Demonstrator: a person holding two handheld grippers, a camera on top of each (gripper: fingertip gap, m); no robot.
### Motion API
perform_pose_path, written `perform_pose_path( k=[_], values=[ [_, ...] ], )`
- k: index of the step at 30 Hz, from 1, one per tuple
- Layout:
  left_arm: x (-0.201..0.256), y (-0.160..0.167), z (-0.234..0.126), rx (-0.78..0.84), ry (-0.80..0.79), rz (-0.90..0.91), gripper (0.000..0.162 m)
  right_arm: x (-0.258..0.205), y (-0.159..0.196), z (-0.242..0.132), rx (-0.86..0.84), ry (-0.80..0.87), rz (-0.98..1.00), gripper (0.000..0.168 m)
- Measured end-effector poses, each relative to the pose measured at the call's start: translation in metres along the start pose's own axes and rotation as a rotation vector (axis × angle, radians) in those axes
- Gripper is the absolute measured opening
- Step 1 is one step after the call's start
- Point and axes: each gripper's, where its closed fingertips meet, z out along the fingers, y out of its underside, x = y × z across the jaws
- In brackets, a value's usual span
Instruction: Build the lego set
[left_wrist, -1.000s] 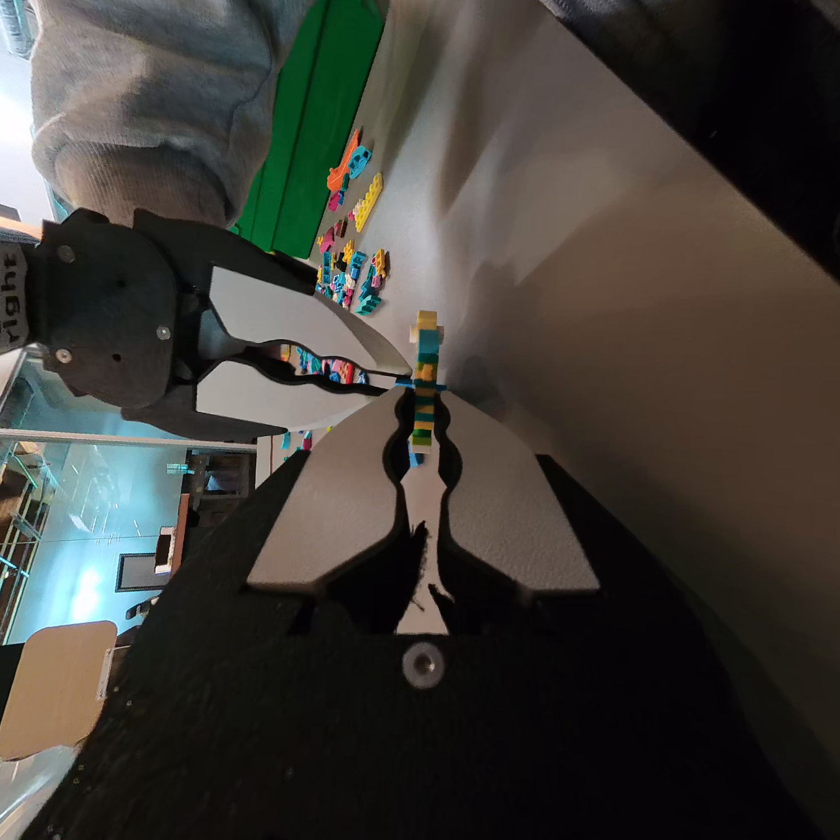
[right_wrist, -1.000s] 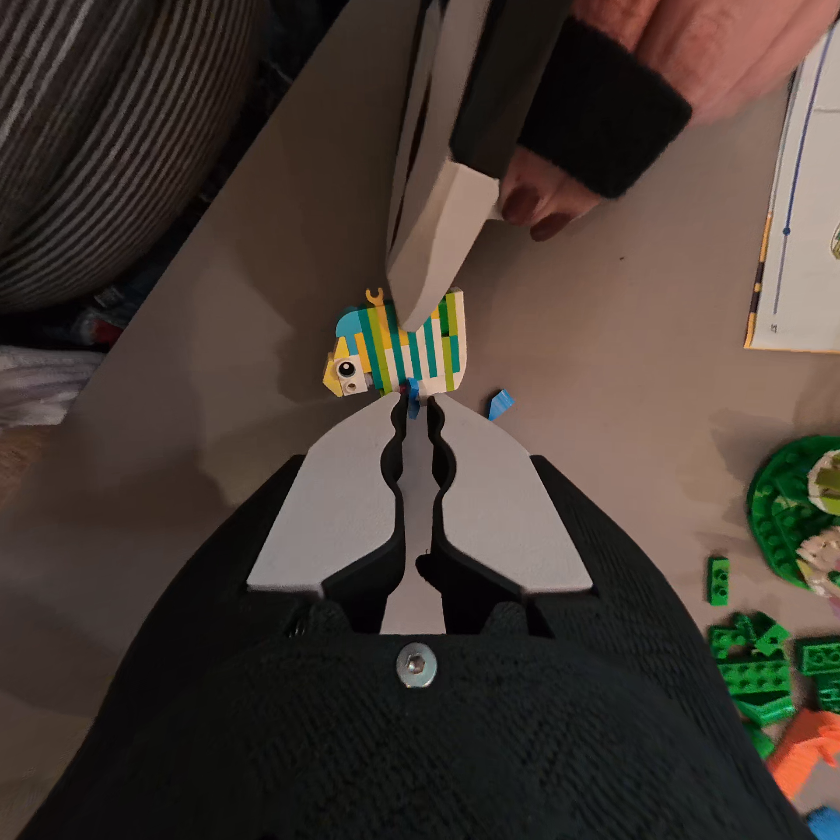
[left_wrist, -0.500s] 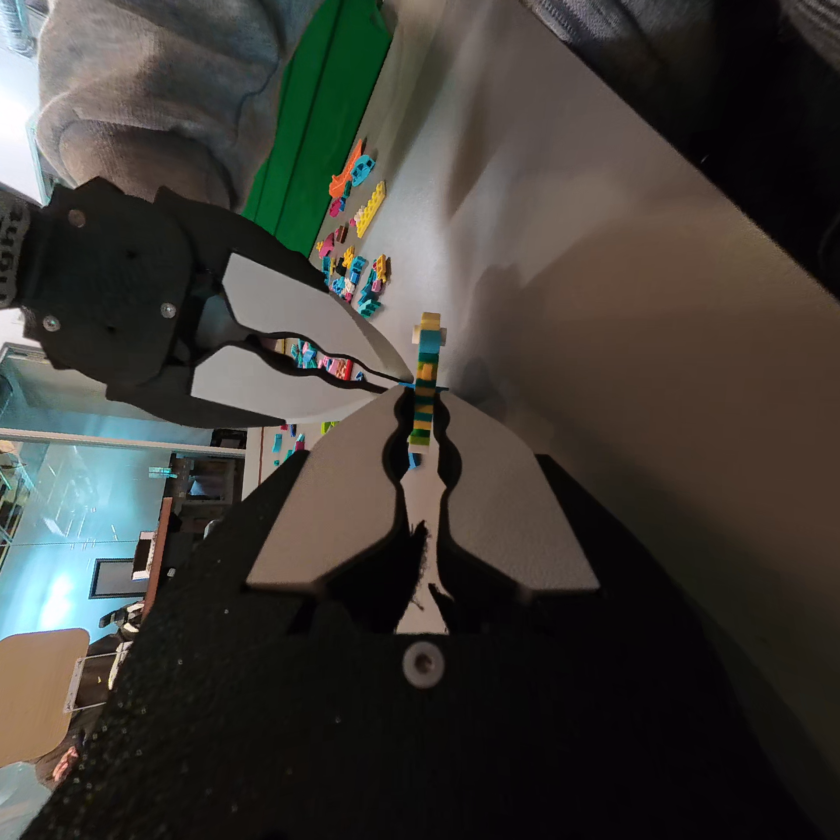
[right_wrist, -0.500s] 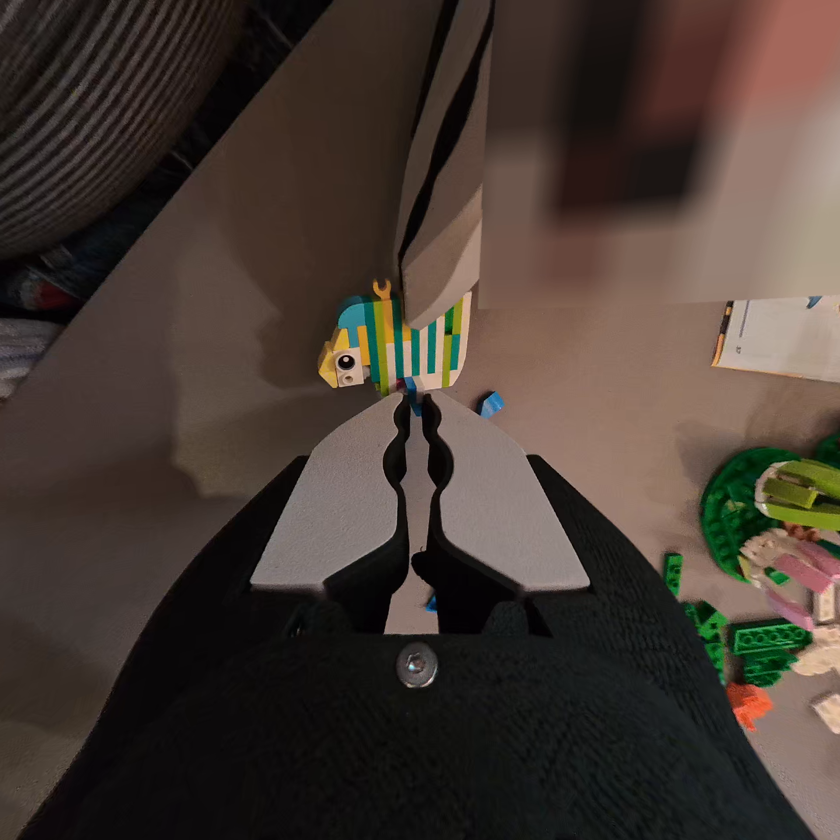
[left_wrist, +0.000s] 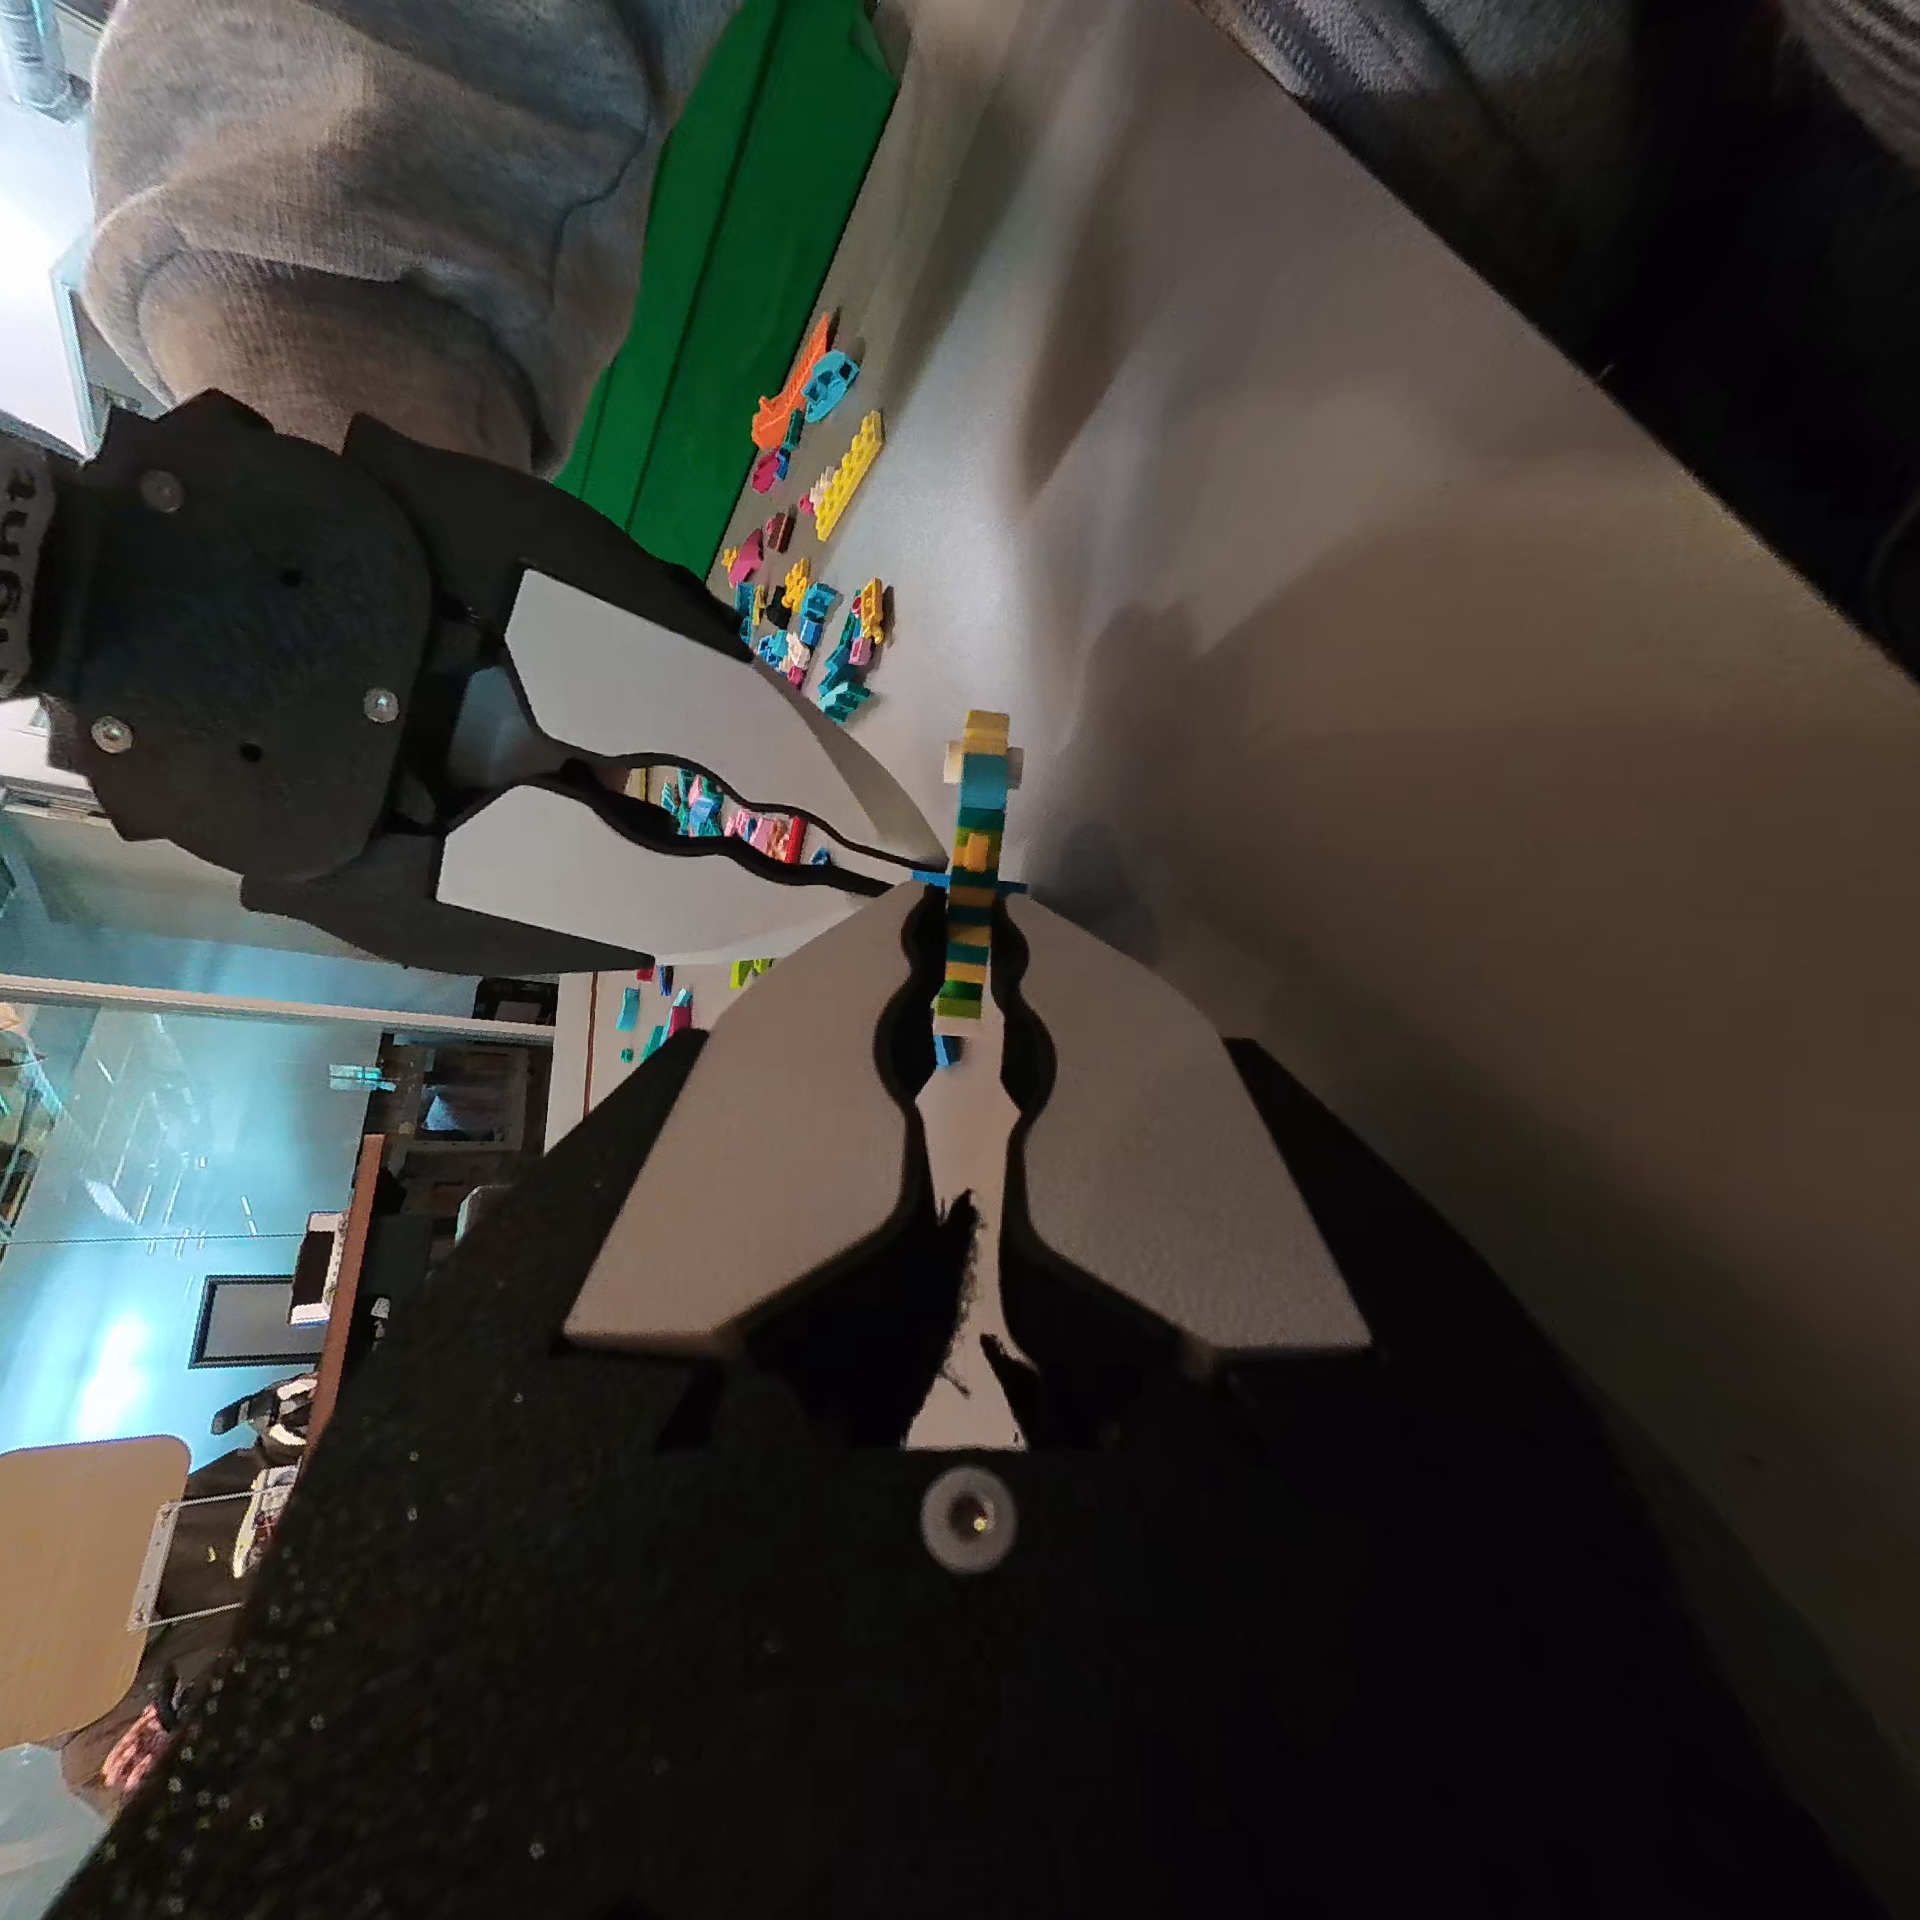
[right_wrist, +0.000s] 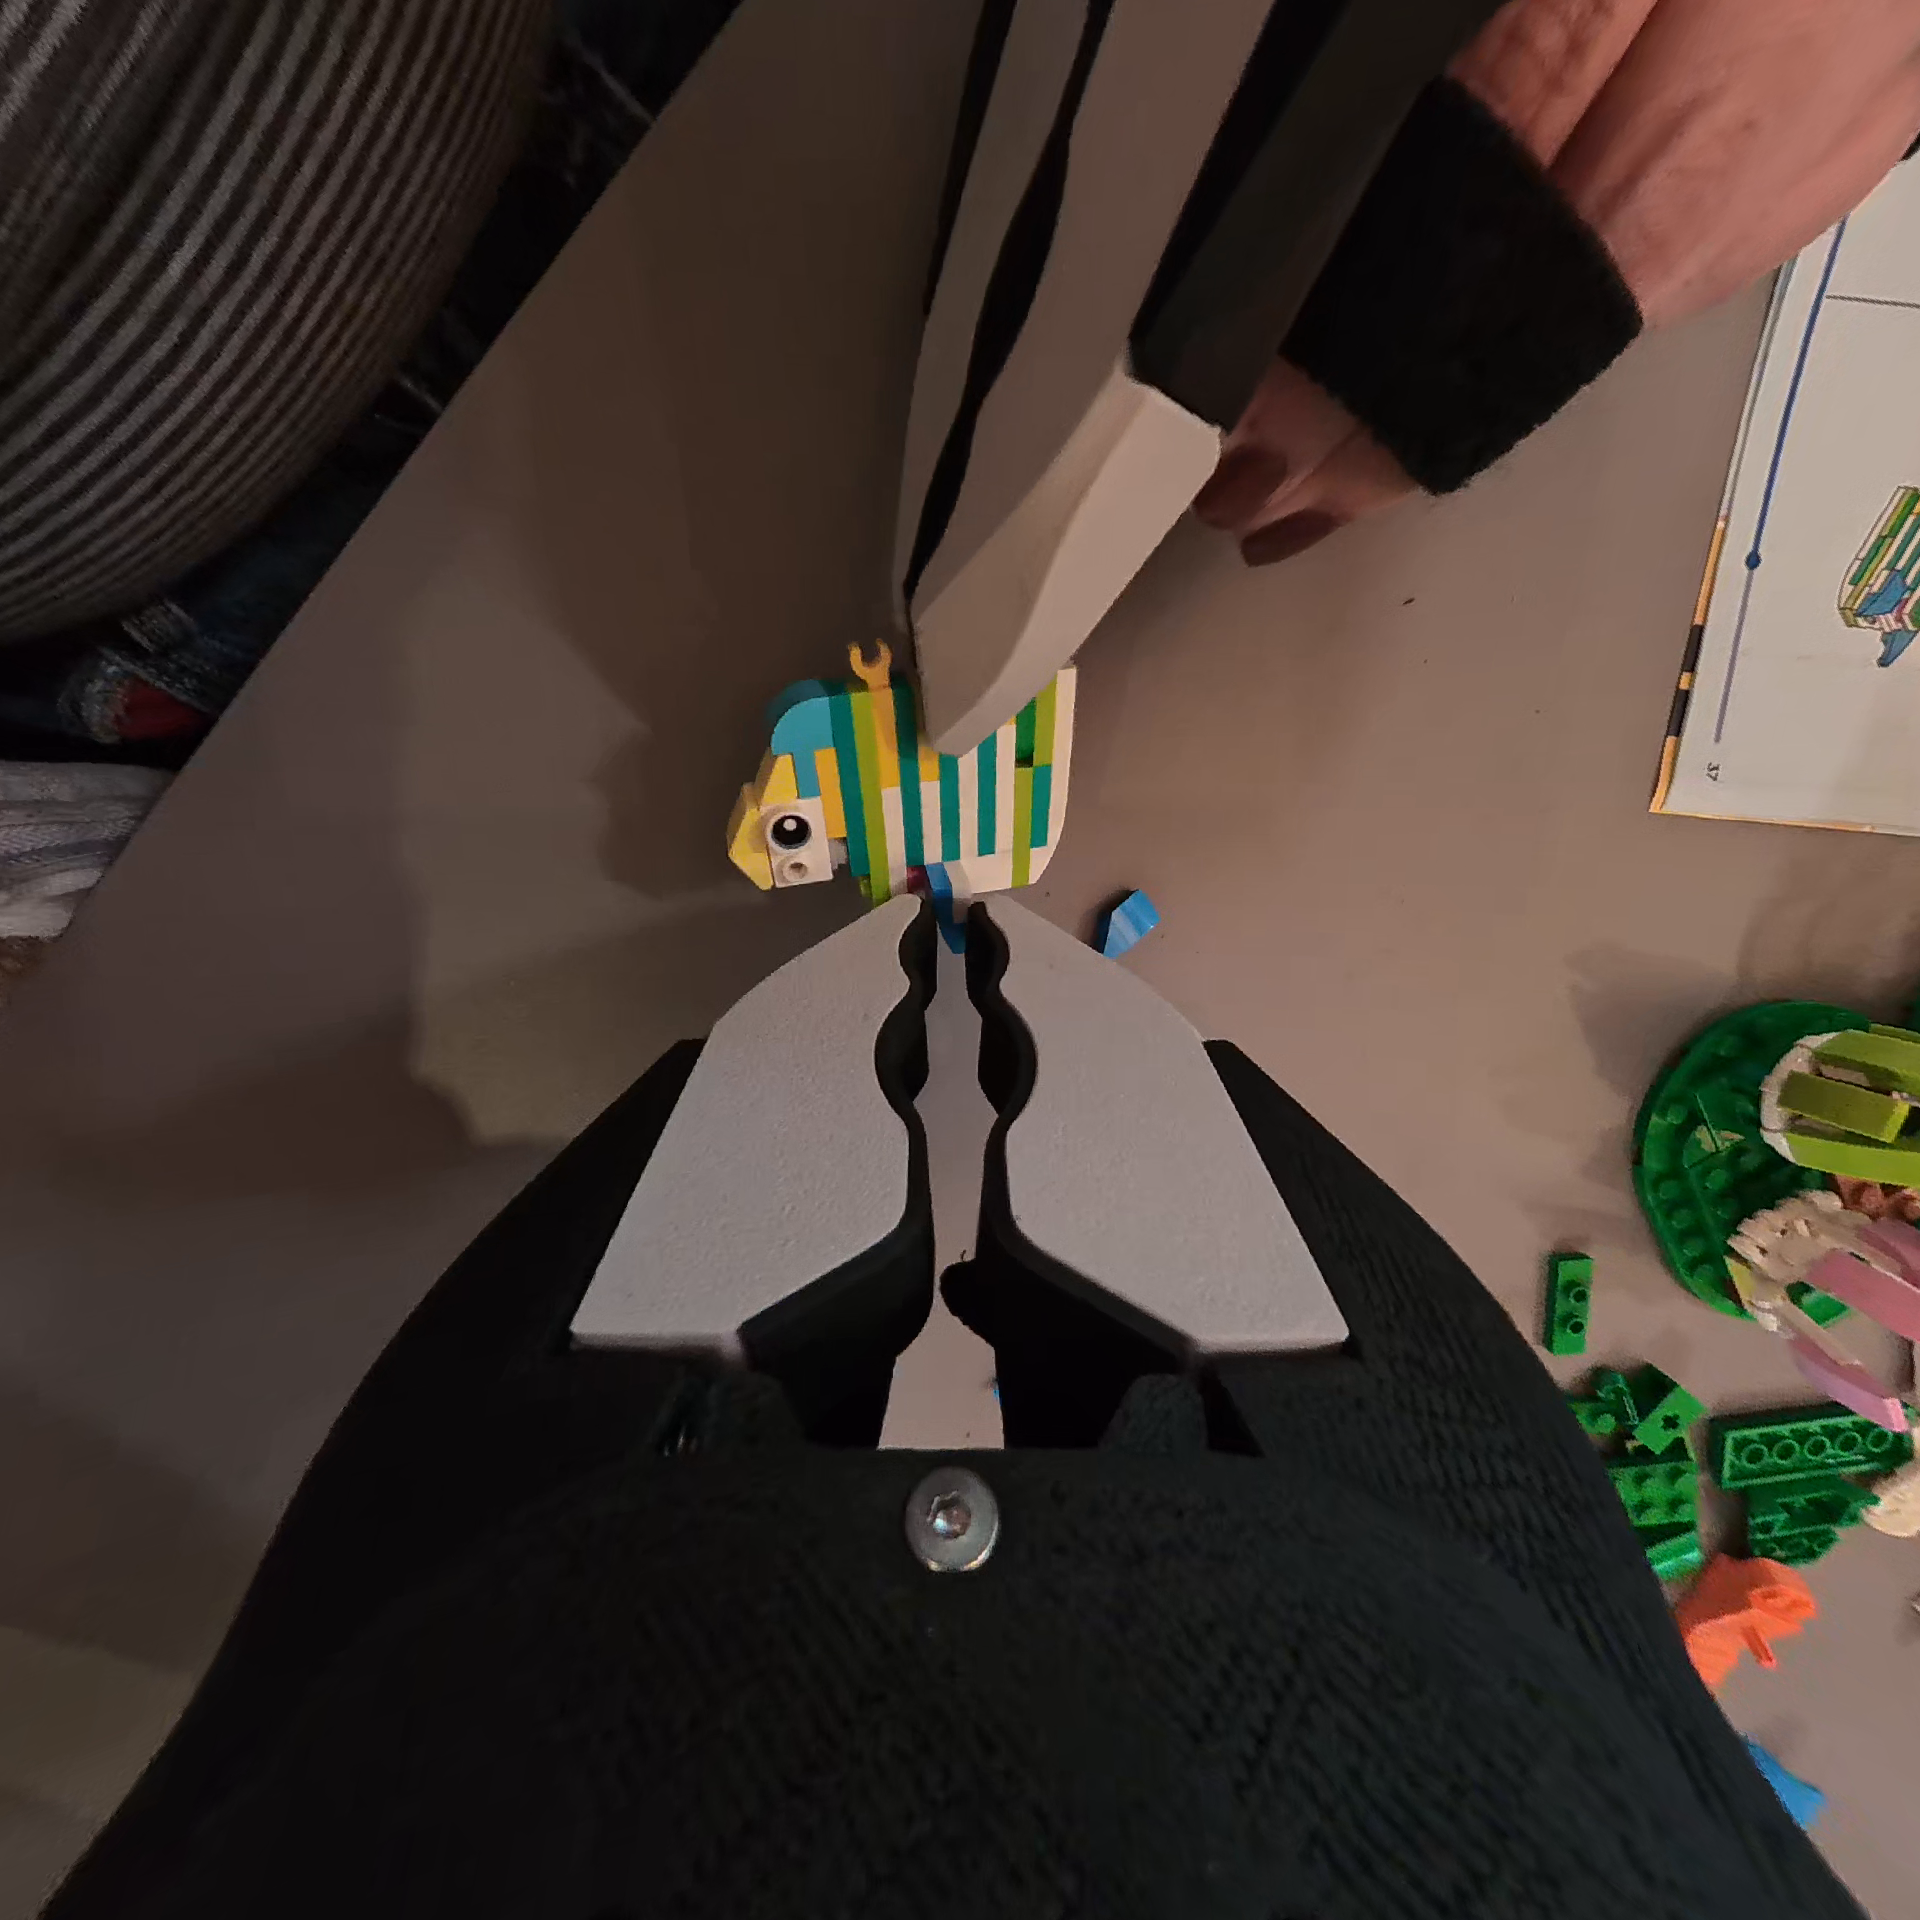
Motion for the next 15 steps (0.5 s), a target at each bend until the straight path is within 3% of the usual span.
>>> perform_pose_path(
  k=[4,7,11,15],
  values=[
    [-0.004,0.004,0.000,-0.018,-0.021,-0.018,0.008,0.006,0.003,-0.002,-0.004,0.065,0.059,0.006],
    [-0.025,0.015,-0.007,-0.039,-0.125,-0.125,0.008,0.027,0.009,-0.023,0.027,0.251,0.102,0.028],
    [-0.068,0.033,-0.035,0.064,-0.315,-0.476,0.008,0.058,0.001,-0.066,0.302,0.547,0.239,0.031],
    [-0.106,0.052,-0.072,0.278,-0.485,-0.861,0.007,0.083,0.001,-0.108,0.584,0.916,0.350,0.025]
  ],
)
